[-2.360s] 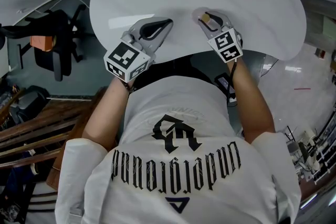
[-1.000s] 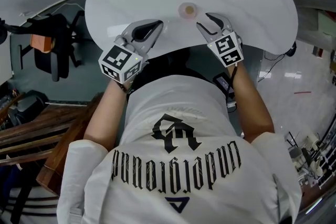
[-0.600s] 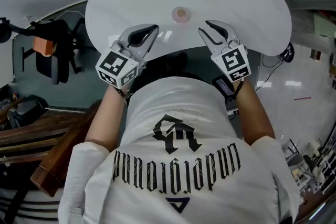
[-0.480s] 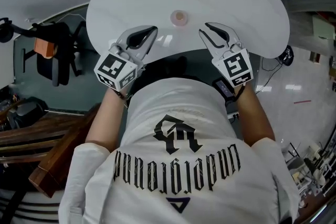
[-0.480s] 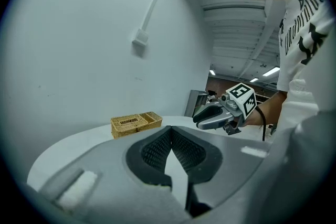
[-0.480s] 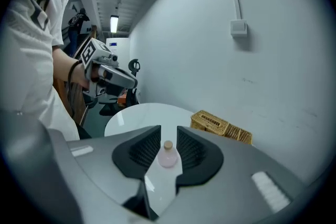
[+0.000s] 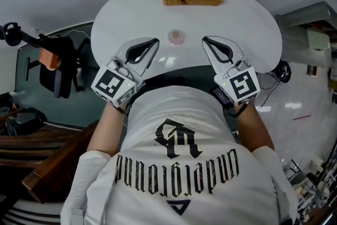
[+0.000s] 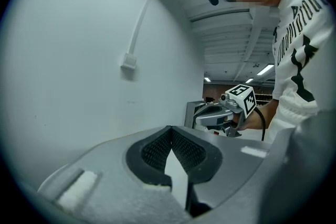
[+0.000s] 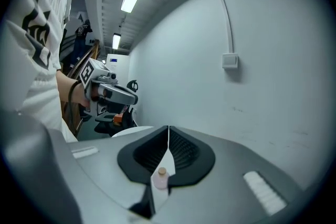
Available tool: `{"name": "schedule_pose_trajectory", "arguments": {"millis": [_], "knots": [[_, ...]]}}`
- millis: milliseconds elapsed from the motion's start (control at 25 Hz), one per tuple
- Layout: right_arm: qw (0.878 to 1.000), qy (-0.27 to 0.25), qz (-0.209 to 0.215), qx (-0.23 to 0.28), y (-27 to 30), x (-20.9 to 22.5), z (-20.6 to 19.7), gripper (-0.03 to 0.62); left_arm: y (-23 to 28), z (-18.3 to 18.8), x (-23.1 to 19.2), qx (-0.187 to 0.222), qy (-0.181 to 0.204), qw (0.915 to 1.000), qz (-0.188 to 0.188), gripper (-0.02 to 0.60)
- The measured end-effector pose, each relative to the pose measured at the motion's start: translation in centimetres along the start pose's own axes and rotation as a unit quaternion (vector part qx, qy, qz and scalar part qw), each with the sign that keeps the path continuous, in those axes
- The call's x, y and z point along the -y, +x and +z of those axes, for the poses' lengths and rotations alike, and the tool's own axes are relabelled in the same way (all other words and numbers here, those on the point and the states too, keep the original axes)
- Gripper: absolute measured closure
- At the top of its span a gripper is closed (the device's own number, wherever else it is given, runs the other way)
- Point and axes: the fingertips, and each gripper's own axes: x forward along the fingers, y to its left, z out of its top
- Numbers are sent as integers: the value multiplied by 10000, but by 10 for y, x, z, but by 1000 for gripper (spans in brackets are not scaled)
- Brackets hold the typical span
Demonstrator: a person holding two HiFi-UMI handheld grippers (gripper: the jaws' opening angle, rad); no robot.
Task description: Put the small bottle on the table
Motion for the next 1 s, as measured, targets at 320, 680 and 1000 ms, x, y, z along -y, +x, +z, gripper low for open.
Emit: {"name": "schedule_pose_trajectory", "arguments": {"millis": [320,680,1000], "knots": [[9996,127,110,239,-12,0,14,592,-20,14,10,142,-8,9997,191,574],[9994,135,118,290,-9,-46,36,592,-67,11,8,107,13,9999,65,574],[9993,261,-10,284,4,-119,53,592,-142,7,6,102,100,9997,-179,574]]}}
